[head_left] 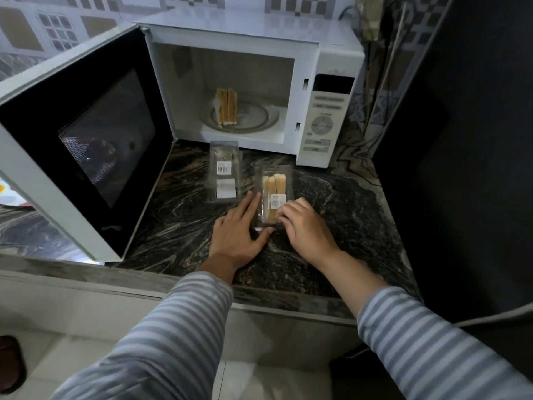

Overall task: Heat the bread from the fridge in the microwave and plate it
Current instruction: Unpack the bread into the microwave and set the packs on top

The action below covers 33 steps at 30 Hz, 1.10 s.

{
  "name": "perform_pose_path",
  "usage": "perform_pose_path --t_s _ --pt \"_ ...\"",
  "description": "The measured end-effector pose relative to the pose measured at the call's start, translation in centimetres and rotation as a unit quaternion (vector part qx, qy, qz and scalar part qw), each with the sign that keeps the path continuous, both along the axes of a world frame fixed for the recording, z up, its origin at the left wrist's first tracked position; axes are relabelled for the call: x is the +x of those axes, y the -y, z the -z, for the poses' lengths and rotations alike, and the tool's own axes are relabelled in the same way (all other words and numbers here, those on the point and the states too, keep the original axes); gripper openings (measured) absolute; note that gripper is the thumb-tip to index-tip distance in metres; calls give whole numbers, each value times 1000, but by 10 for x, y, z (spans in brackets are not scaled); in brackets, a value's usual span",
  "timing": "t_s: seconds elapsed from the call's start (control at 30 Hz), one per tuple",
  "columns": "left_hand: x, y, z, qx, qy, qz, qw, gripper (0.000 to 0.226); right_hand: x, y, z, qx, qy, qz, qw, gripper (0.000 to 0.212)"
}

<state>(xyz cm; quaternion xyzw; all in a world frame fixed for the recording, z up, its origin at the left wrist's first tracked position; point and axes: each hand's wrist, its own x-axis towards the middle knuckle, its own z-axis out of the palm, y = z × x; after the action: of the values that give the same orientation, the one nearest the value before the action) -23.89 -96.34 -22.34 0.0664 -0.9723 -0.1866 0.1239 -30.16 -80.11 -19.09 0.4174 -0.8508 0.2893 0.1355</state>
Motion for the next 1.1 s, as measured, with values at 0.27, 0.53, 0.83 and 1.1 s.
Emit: perform_pose_path --t_s 0.27,0.53,0.83,1.1 --pt "1 -2 -39 107 -157 41 981 57 0 8 -26 -203 31 104 973 32" --pt "-24 6 -77 114 -140 61 982 46 -6 28 -3 -59 305 251 917 59" --pt "-54 16 -102 165 -139 45 975 35 -12 63 1 -23 279 278 919 74" --pt "-53 23 -104 200 -157 49 966 29 -15 64 2 -22 268 314 911 47"
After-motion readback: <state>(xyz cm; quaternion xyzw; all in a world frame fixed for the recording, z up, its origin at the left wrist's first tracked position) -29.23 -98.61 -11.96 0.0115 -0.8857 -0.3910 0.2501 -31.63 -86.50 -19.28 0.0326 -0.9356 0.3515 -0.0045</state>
